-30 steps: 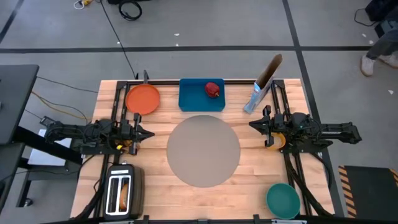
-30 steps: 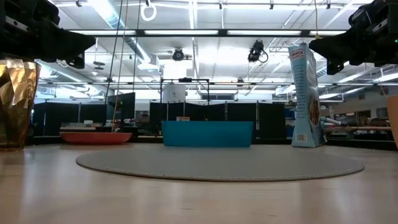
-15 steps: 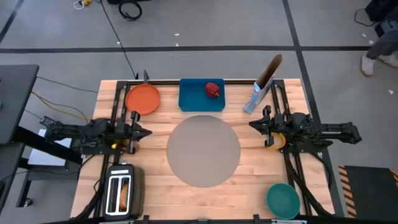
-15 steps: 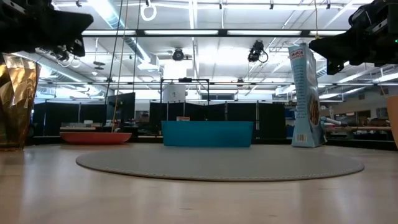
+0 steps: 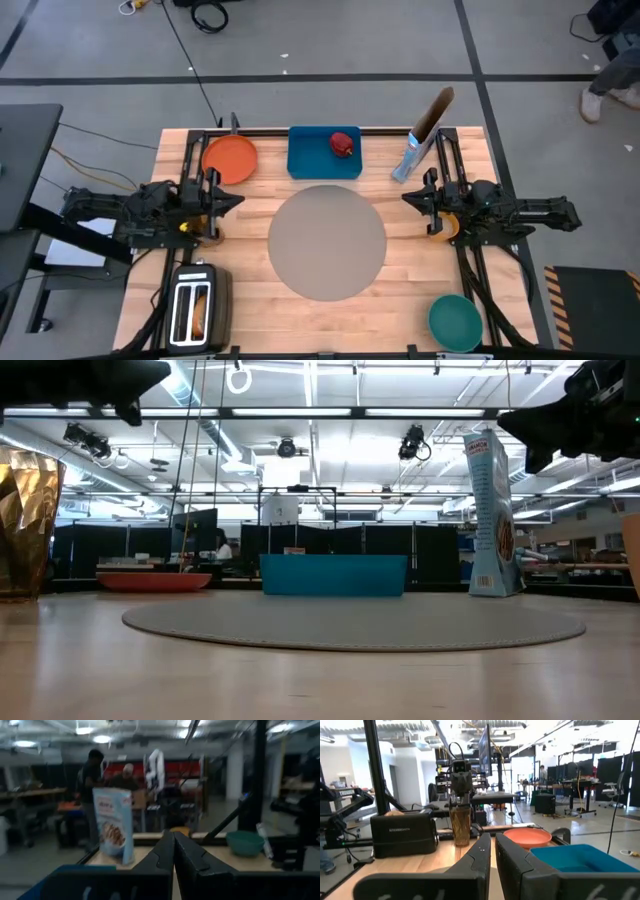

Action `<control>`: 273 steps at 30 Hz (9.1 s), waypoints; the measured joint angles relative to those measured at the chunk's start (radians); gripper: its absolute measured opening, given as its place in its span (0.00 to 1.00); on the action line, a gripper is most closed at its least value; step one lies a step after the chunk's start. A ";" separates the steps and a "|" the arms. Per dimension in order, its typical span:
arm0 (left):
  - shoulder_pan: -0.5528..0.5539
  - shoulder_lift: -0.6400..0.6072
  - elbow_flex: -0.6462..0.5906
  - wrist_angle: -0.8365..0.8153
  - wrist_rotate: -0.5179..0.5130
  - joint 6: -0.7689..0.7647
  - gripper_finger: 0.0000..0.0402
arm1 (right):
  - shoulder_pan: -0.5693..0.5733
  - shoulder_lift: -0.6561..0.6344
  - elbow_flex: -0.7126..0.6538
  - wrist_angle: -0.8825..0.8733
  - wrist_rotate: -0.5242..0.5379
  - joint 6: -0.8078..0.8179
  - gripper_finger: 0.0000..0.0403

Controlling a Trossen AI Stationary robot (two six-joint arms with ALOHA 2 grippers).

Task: Arrange a breakfast setting
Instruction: Put the black spoon on the right of the gray table mat

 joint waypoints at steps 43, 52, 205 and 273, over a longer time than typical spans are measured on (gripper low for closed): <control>0.000 0.245 0.726 -1.609 0.406 -0.369 0.43 | 0.000 0.000 0.000 0.012 0.202 -0.053 0.38; -0.013 0.244 0.653 -1.634 0.396 -0.355 0.43 | 0.000 0.000 0.000 0.012 0.217 -0.066 0.38; -0.127 1.246 0.716 -0.368 0.037 1.183 0.04 | 0.100 1.604 0.875 -0.069 -0.166 -0.074 0.18; 0.071 0.997 0.716 -0.658 -0.258 0.130 0.36 | 0.477 1.658 0.874 -0.851 0.546 1.980 0.06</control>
